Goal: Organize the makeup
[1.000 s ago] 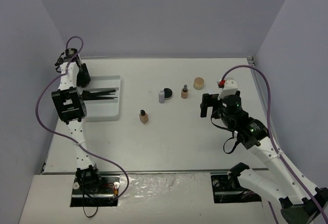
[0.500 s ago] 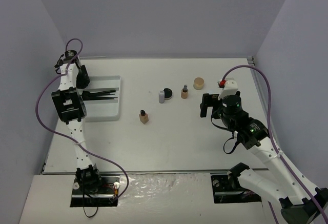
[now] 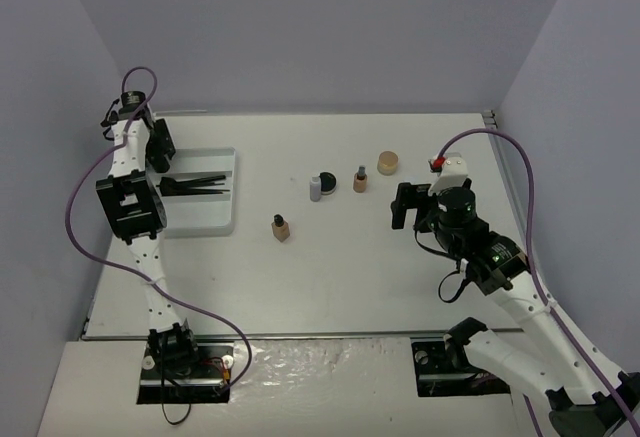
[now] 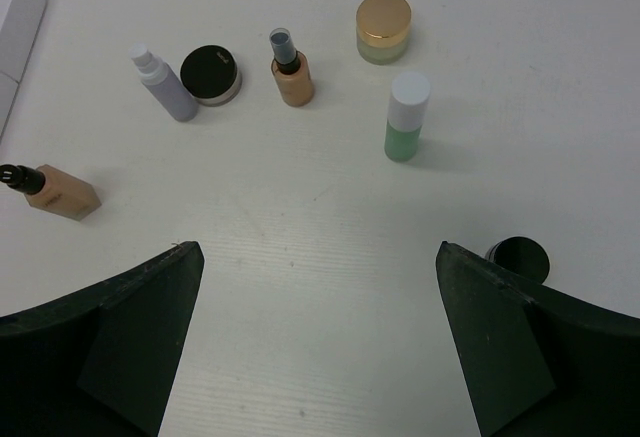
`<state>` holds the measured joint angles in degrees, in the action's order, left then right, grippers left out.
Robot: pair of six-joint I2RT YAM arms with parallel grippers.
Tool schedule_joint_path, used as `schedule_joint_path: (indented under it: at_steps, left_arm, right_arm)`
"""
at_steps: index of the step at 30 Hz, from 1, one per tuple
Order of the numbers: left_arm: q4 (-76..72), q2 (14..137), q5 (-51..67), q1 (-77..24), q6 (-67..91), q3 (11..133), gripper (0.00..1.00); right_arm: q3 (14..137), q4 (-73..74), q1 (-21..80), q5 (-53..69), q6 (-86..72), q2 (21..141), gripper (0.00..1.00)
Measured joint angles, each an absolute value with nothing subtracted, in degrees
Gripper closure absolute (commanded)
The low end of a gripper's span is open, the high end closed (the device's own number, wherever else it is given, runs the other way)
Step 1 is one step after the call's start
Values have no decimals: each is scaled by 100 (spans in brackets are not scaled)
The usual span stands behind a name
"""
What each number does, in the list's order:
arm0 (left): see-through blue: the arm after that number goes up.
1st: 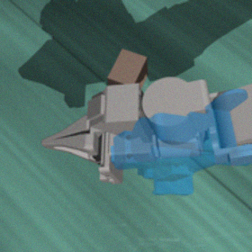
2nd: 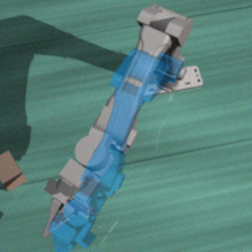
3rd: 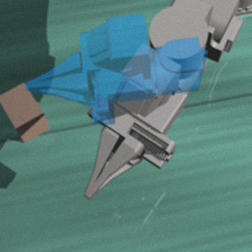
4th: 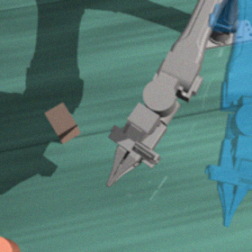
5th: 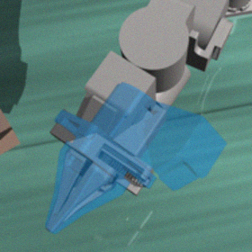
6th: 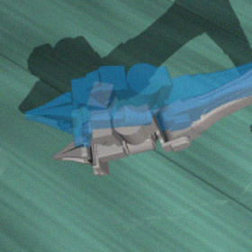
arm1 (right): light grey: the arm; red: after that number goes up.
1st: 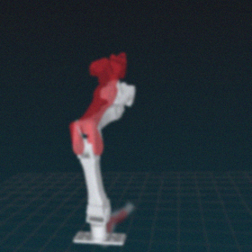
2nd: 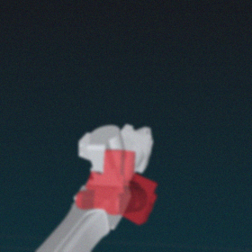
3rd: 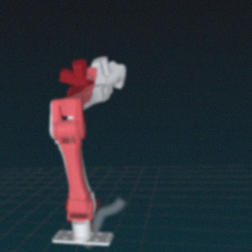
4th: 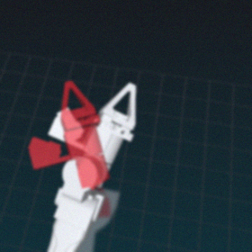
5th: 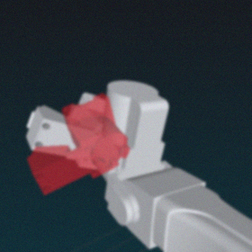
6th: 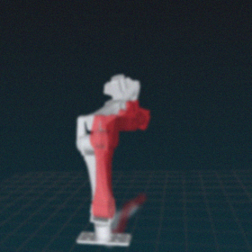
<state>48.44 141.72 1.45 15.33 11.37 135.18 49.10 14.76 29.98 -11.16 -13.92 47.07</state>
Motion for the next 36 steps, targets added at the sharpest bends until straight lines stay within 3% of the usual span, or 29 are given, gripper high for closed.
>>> schedule_joint_path:
  at_steps: [8,19,27,36]
  left_arm:
    - [4947,13195,208,1470,1278,13073,25]
    - [4833,10127,591,364,1396,11432,4]
    - [4792,8151,902,-327,1396,9819,3]
    - [5001,6739,1113,-406,1419,8686,3]
  right_arm:
    - [4929,1690,2965,-1699,-2076,4985,0]
    - [4962,2233,1725,-1775,-3226,6356,0]
    - [4796,2115,410,-1271,-3330,7146,3]
    - [4361,1606,-158,-846,-3598,7720,11]
